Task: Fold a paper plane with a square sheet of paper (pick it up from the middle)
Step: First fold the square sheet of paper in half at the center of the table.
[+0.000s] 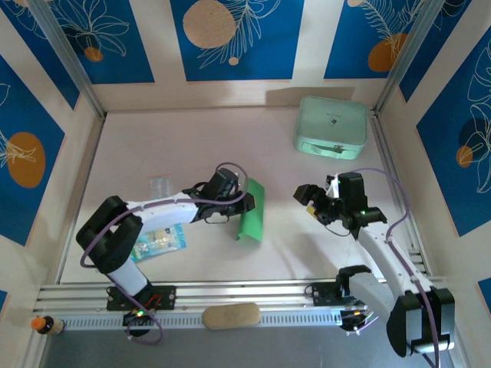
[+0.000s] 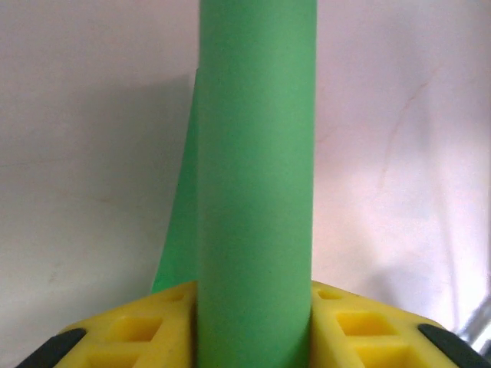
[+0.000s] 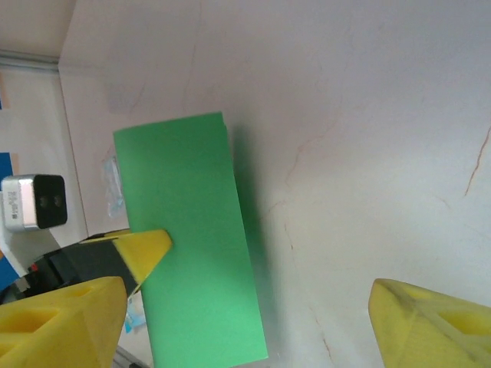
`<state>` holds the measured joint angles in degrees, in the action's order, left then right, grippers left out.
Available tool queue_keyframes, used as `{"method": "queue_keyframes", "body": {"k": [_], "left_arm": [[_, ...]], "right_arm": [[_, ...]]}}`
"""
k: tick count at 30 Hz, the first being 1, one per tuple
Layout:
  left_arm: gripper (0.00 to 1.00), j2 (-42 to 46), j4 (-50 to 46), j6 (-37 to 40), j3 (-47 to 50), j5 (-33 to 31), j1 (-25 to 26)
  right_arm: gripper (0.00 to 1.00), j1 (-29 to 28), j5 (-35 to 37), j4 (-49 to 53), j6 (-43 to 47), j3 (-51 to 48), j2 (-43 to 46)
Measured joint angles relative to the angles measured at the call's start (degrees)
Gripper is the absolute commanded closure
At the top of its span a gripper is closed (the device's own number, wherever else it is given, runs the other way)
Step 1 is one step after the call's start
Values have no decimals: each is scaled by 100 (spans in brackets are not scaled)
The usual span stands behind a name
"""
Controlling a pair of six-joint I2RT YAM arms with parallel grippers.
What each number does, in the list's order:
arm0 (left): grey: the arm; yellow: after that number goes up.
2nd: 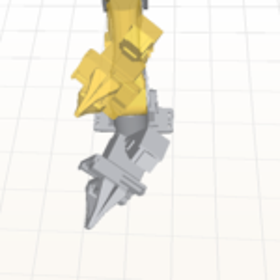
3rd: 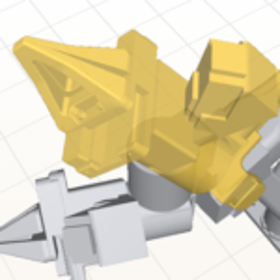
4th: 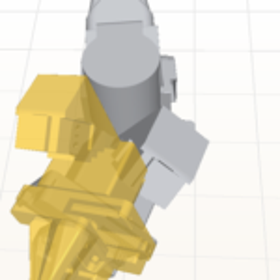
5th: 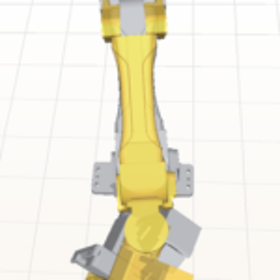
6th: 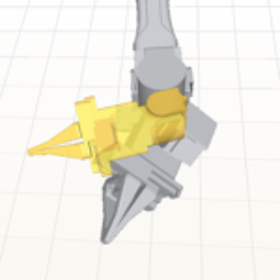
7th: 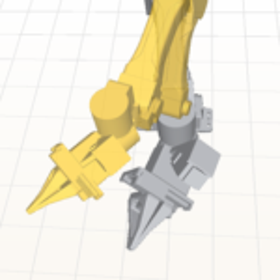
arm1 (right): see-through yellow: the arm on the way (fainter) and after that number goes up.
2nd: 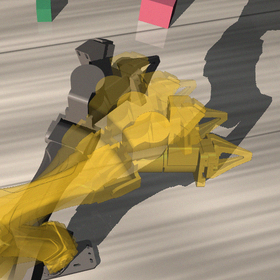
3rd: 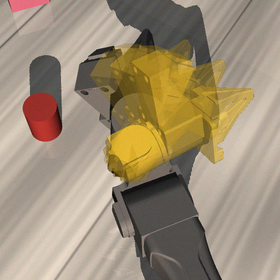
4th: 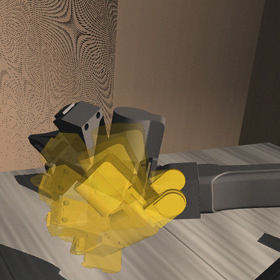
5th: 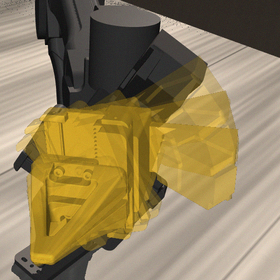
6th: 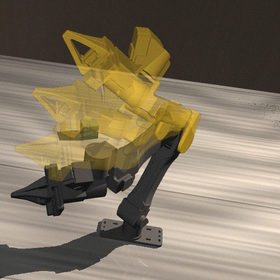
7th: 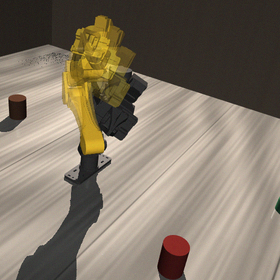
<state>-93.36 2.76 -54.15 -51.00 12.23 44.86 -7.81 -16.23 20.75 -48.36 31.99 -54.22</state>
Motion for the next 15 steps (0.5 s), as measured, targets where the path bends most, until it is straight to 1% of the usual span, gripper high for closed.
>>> {"method": "queue_keyframes", "body": {"k": [2,5,9,11,15], "left_arm": [[65,-2,448,-238,52,286,-24],[66,-28,1405,-678,122,710,-24],[68,-332,2662,-1311,192,1106,-26],[68,-533,2970,-1526,212,1226,-31],[67,-813,2953,-1650,212,1331,-28]], "right_arm": [[17,9,-116,46,-4,0,-140],[17,9,-247,70,-7,0,-173],[17,9,-352,66,-9,0,-111],[17,15,-402,55,-9,-2,-31],[18,24,-581,-76,-11,-66,72]]}}
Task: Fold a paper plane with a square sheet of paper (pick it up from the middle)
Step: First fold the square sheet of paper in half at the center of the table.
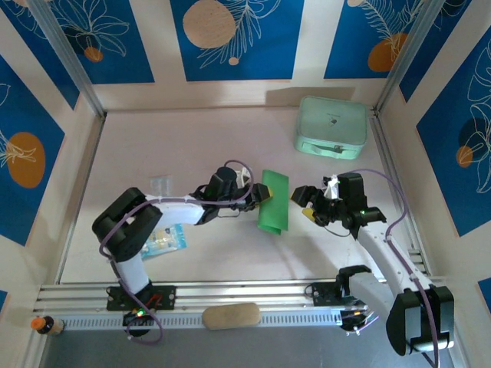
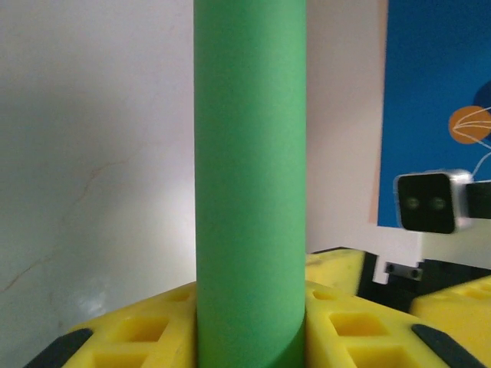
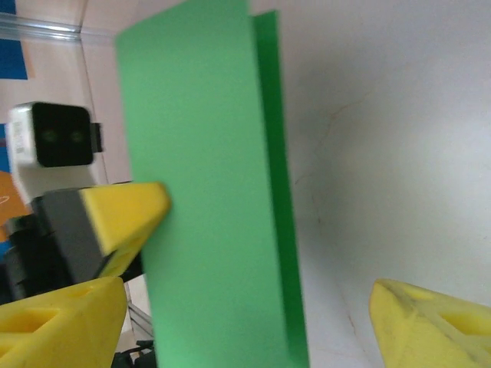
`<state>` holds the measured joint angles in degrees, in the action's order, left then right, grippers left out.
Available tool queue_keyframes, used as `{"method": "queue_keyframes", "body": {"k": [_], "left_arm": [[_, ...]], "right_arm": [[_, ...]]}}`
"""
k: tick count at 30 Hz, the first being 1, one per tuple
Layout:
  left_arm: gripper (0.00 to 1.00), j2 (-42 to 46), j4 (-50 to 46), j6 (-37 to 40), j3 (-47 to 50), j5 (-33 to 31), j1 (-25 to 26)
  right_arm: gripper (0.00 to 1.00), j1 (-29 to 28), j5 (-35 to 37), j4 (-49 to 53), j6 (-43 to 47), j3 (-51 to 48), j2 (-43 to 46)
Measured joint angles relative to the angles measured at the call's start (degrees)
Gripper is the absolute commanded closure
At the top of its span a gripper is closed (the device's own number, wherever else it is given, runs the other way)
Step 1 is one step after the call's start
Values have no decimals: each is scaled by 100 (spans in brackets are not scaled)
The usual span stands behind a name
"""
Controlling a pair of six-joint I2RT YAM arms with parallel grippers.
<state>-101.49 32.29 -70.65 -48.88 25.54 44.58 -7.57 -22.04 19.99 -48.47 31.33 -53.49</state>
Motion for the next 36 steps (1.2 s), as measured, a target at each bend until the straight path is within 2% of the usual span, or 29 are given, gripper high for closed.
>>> {"method": "queue_keyframes", "body": {"k": [16,24,30,36], "left_arm": [[65,-590,-382,39,146,-28,0],[53,-540,-614,208,219,-214,2],[44,-341,-1657,734,-116,-535,52],[42,-181,-2889,1314,-479,-1034,94]], "right_arm": [[24,0,-356,-511,2,-221,-9],[25,-2,-417,-625,2,-223,-264],[25,-46,-435,-658,2,-223,-422],[25,-101,-435,-675,2,-223,-505]]}}
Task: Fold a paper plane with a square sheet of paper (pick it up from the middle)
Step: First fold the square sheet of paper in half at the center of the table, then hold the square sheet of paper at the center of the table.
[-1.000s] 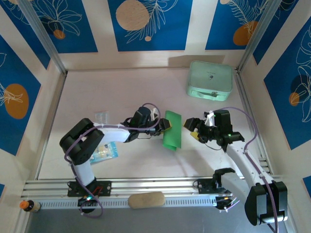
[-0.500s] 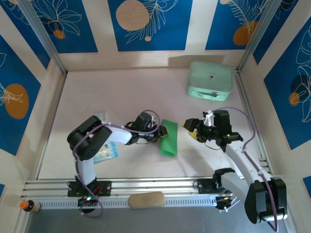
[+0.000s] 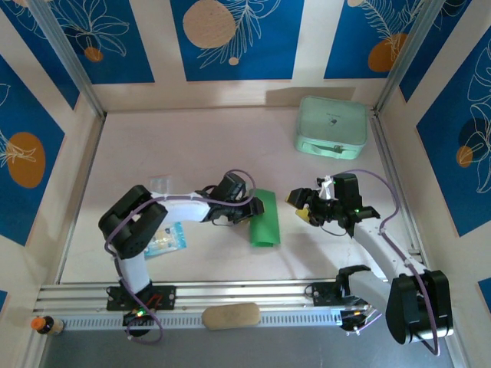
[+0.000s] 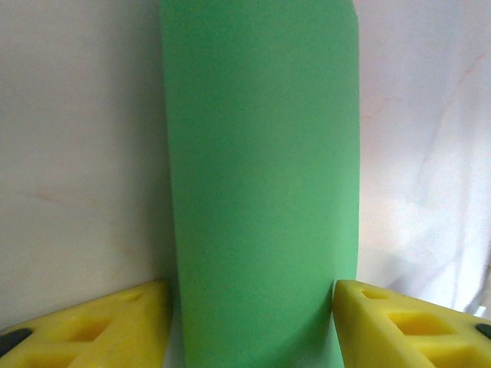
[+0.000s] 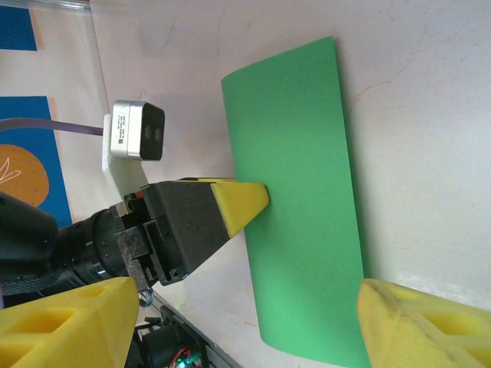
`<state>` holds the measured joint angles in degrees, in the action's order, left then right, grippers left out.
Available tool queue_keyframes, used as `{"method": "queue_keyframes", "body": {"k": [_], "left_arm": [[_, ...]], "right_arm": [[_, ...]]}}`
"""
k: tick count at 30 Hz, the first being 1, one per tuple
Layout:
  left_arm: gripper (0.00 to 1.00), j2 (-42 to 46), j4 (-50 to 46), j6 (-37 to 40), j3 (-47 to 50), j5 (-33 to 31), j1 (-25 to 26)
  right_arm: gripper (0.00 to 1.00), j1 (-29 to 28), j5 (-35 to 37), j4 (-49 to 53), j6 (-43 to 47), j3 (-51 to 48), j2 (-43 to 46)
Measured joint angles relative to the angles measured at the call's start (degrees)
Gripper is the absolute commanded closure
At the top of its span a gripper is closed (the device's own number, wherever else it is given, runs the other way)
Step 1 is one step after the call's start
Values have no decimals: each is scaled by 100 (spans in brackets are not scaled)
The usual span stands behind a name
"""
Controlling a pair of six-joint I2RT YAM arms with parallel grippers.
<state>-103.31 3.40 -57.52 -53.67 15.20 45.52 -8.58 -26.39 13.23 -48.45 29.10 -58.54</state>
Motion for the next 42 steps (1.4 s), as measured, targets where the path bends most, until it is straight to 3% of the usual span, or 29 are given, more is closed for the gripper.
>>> {"method": "queue_keyframes", "body": {"k": [11,21,25,42], "left_arm": [[51,238,-922,540,-50,-544,0],[46,168,-1012,538,-162,-581,-2],[43,111,-1130,533,-267,-581,4],[39,-319,-2240,756,-1106,-868,166]], "right_arm": [[25,-136,-2,-179,0,-4,-409],[25,-229,-4,-299,2,-4,-693],[30,-254,-20,-343,7,-4,-739],[33,-527,-85,-516,31,-4,-1257]]}}
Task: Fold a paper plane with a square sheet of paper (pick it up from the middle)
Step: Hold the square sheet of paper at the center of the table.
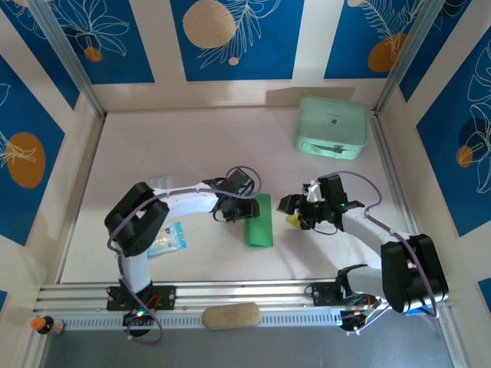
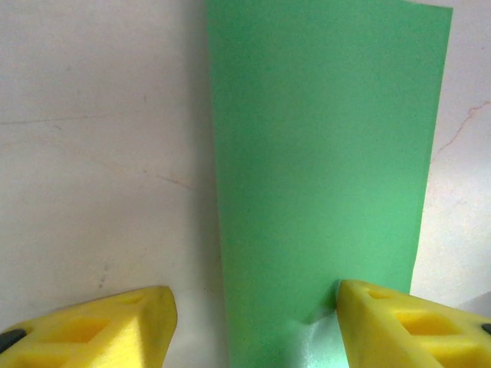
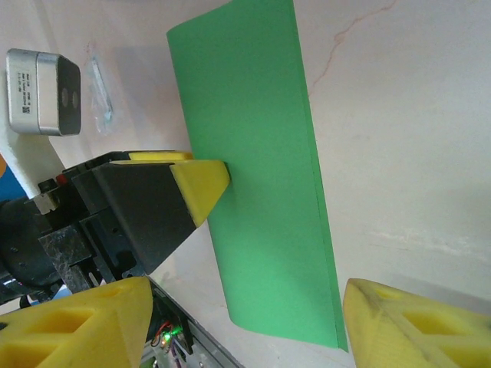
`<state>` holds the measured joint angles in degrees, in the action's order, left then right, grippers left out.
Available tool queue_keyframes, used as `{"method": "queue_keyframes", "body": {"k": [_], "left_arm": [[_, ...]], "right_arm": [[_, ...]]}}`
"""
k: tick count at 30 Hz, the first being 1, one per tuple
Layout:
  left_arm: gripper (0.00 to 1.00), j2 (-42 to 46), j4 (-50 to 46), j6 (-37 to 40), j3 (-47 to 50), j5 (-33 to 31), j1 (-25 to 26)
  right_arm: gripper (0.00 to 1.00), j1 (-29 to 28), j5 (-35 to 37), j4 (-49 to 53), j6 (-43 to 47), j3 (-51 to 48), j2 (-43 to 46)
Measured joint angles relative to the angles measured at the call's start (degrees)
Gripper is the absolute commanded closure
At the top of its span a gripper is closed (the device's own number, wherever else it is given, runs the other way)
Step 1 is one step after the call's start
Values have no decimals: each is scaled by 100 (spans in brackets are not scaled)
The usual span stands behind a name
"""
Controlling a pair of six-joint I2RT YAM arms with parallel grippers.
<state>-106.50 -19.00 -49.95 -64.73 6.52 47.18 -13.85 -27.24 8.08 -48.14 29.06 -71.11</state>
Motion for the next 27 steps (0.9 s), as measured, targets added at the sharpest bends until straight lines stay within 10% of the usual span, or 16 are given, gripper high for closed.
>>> {"method": "queue_keyframes", "body": {"k": [17,27], "left_arm": [[38,-74,-76,-210,-85,-63,22],[38,-127,-177,-203,-173,-63,26]], "right_arm": [[49,-122,0,-13,39,0,-184],[85,-723,273,-192,111,61,-754]]}}
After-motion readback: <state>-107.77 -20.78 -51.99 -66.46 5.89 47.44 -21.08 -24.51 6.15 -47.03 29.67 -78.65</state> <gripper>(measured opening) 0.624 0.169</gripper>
